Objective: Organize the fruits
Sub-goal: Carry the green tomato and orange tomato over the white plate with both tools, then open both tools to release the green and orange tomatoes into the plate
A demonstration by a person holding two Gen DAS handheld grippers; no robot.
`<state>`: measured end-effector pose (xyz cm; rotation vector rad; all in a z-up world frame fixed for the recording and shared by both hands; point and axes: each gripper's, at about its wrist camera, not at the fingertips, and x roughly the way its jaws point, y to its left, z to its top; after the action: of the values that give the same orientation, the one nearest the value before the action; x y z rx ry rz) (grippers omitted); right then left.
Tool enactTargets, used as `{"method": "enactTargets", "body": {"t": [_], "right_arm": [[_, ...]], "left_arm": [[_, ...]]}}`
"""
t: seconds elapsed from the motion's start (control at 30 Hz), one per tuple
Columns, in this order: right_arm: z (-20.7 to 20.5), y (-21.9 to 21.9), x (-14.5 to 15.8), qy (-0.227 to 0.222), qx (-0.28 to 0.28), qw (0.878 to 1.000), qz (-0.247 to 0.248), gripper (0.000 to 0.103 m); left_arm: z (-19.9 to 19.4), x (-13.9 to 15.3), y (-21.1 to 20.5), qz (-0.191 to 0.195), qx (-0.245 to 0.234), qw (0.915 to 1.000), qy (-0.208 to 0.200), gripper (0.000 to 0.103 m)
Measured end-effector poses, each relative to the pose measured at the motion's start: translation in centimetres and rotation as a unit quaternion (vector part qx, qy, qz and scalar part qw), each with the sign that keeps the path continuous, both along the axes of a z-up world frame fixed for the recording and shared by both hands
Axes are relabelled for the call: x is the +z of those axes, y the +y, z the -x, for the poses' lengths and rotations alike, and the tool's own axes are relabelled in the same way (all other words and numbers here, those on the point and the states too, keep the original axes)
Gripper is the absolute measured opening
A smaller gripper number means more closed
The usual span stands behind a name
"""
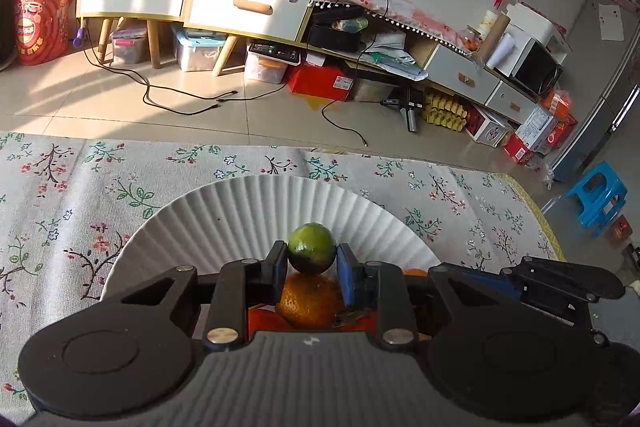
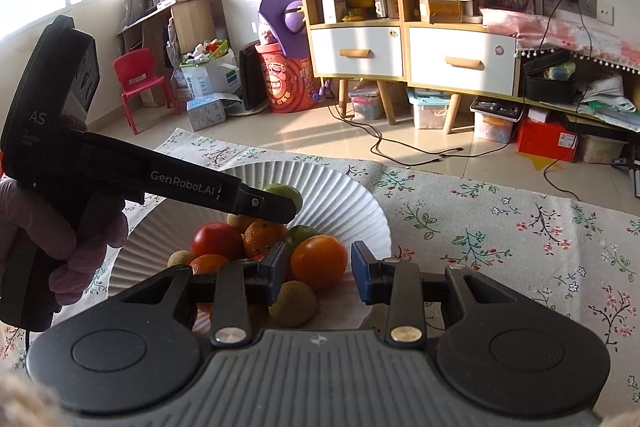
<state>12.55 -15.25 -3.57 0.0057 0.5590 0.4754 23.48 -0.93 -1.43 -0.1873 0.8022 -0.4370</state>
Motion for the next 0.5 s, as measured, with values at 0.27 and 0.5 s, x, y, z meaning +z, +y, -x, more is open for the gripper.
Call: {"method": "enactTargets", "body": {"t": [0.27,0.5], "right_arm": [[0.23,0.09,0.25,-0.002,-0.002,1.000,0.004,0.034],[0.94,0.12,0.83,-0.006,-0.008,1.000,0.002,0.035]], "left_arm": [[-0.15,0.33,0.04,-0.005,-0.001,1.0000,-0.001,0.015],[0.40,0.99,0.23,-0.010,0.004,0.9999,-0.009,0.019]]}}
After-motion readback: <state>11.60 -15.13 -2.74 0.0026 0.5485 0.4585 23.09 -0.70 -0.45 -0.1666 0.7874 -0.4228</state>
